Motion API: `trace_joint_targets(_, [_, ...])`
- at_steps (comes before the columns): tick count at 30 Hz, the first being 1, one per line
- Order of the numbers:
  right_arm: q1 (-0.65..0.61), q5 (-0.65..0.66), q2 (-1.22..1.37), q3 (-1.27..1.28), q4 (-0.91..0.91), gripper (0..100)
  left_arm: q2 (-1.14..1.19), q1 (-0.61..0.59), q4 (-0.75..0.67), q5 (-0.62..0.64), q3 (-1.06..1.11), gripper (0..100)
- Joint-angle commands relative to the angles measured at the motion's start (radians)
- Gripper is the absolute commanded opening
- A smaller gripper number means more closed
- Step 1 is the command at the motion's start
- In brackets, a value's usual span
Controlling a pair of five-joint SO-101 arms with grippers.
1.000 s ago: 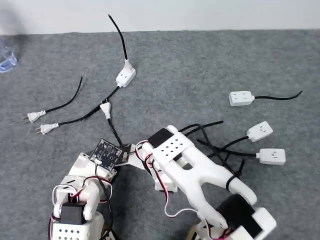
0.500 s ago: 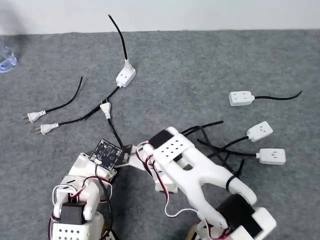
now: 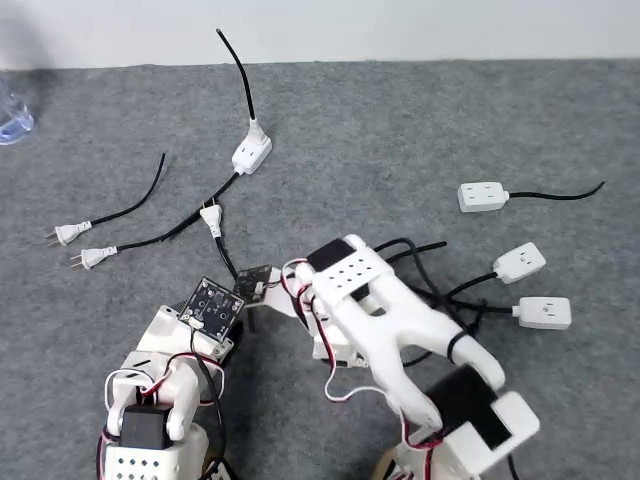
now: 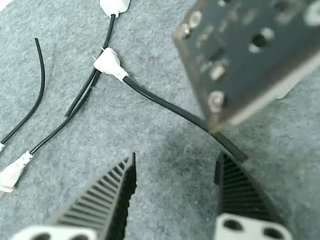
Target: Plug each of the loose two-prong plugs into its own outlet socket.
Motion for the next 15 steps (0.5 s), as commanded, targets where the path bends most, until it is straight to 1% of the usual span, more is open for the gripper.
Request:
trace_joint_targets(1, [0.016,0.041,0.018,-0.061,-0.031,0.9,-0.008,0.006,0.0,0.008,-0.005,24])
trace_joint_targets(8, [0.019,0.049,-0.024,-0.157,0.004,0.9,-0.008,0.006,-0.002,0.008,-0.005,24])
trace_joint_targets(15, [0.015,0.049,0.09,-0.161,0.002,0.9,-0.008,0.006,-0.002,0.008,-0.005,24])
